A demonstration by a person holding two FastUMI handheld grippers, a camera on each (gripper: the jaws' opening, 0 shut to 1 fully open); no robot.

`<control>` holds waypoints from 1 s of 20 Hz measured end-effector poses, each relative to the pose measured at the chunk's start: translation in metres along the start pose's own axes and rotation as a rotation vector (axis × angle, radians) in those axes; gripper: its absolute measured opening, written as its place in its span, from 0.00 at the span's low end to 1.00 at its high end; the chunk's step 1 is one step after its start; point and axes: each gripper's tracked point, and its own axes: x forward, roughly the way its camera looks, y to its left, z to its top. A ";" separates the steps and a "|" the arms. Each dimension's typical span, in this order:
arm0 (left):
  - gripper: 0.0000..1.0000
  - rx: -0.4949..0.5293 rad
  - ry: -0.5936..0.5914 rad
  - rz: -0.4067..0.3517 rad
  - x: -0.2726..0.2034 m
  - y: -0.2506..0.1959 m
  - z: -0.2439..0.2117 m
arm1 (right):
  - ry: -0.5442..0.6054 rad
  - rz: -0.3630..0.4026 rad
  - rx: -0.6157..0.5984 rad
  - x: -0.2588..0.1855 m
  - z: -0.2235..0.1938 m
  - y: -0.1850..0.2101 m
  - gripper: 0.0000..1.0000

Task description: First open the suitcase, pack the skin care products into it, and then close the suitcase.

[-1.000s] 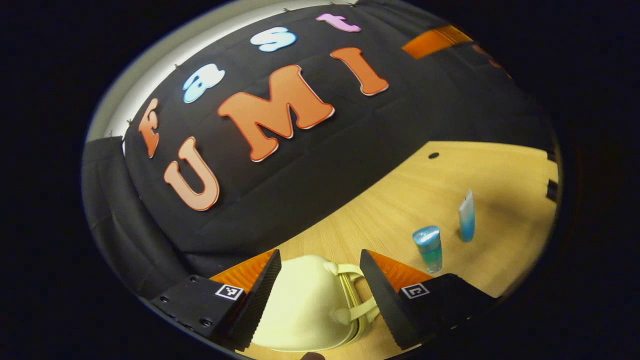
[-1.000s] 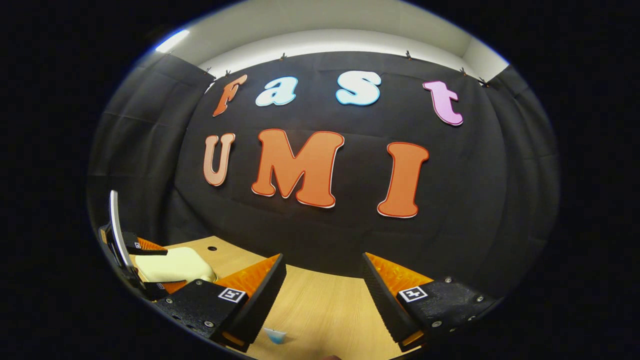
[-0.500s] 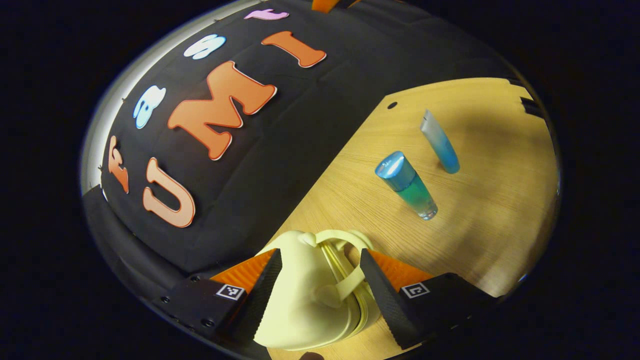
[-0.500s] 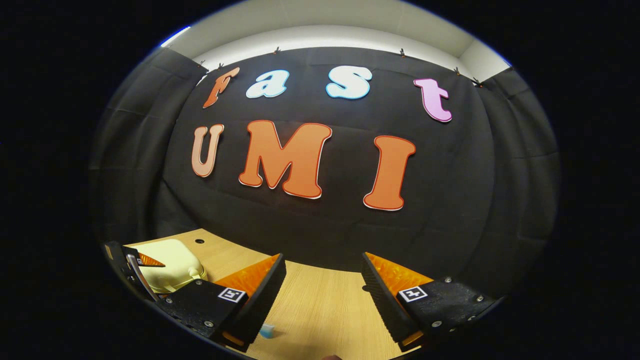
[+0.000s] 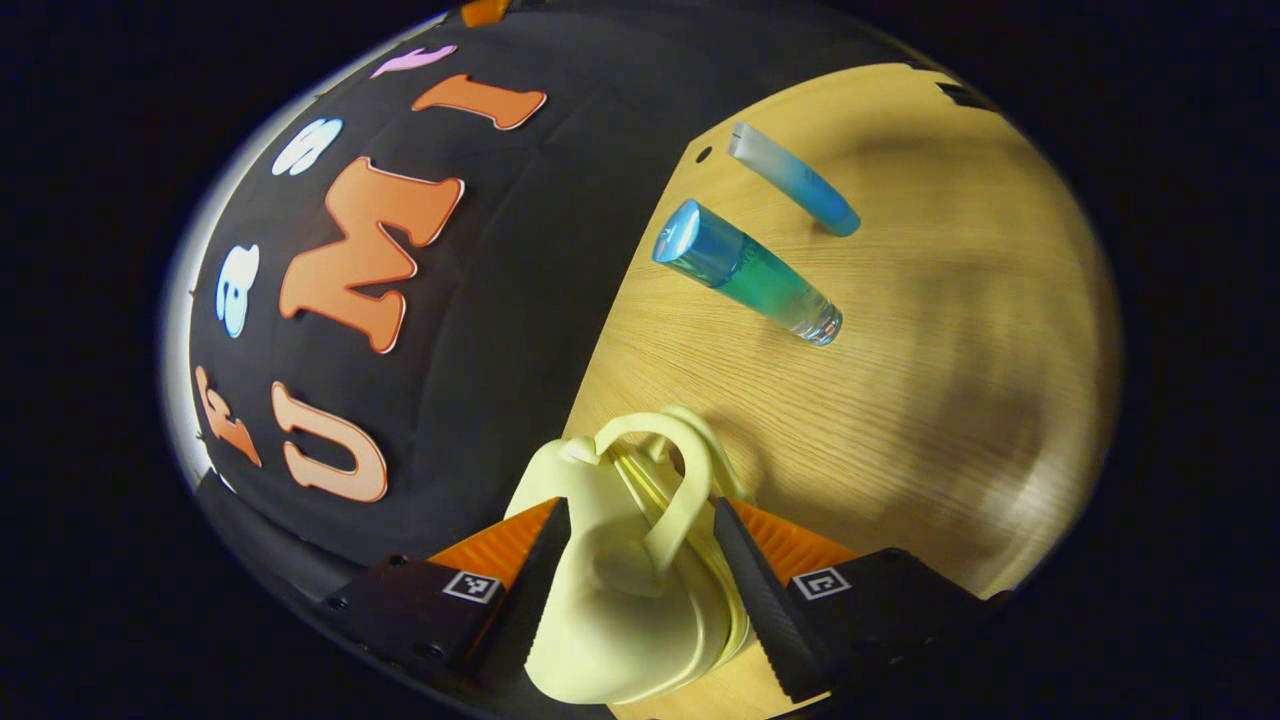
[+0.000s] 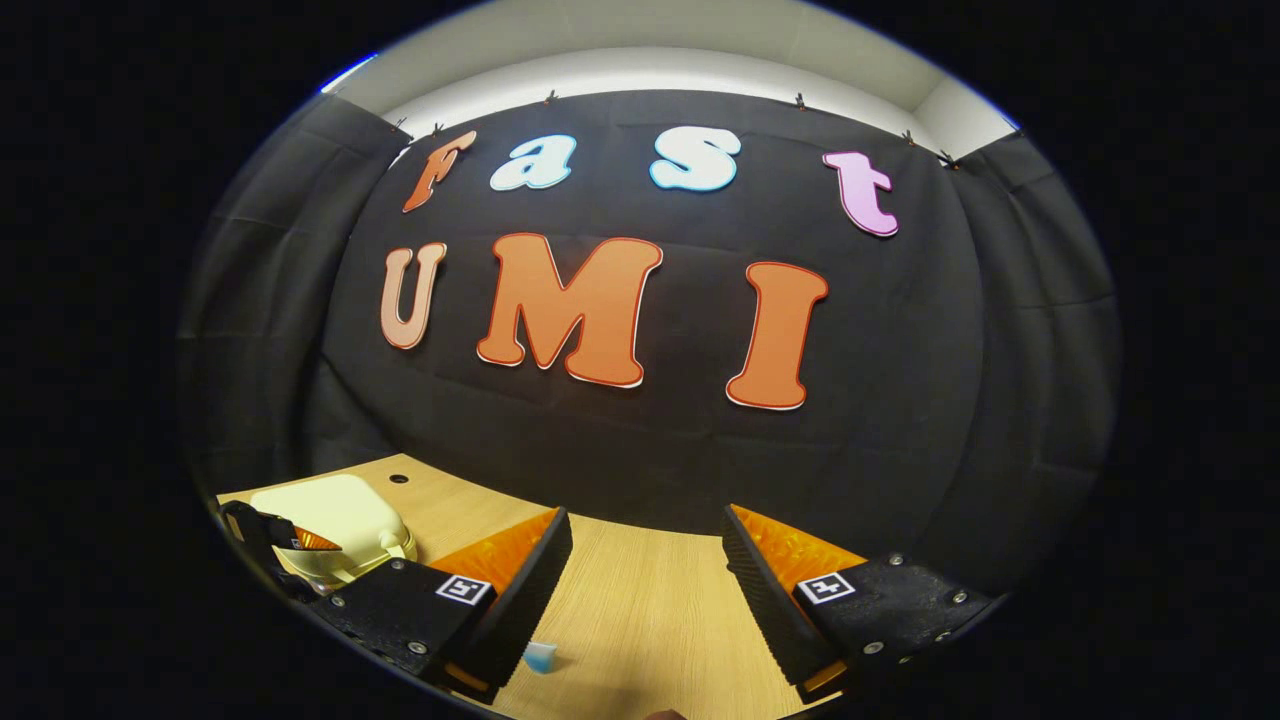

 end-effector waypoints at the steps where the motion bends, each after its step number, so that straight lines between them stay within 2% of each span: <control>1: 0.84 0.027 -0.002 0.002 0.002 -0.001 0.001 | -0.009 -0.007 -0.004 -0.001 0.002 -0.001 0.96; 2: 0.84 0.048 -0.005 0.000 0.005 -0.003 0.003 | -0.011 -0.013 -0.009 0.000 0.003 -0.002 0.95; 4: 0.71 0.091 0.004 -0.019 0.016 -0.010 0.001 | -0.013 -0.025 -0.015 -0.002 0.004 -0.002 0.95; 5: 0.57 0.114 0.004 -0.024 0.020 -0.013 0.001 | -0.012 -0.029 -0.012 -0.002 0.003 -0.002 0.95; 7: 0.19 0.155 0.005 -0.025 0.021 -0.016 0.002 | -0.010 -0.039 -0.008 -0.003 0.003 -0.003 0.95; 8: 0.17 0.171 -0.009 -0.010 0.028 -0.012 -0.005 | -0.010 -0.047 -0.009 -0.004 0.004 -0.004 0.95; 10: 0.03 0.126 -0.027 -0.022 0.018 -0.009 0.006 | -0.009 -0.056 -0.010 -0.004 0.003 -0.006 0.95; 12: 0.02 0.030 -0.037 -0.045 0.018 0.000 0.008 | -0.006 -0.061 -0.010 -0.002 0.004 -0.004 0.95; 20: 0.02 -0.244 -0.069 0.069 0.000 0.110 0.005 | 0.004 -0.033 -0.005 0.016 0.006 0.019 0.95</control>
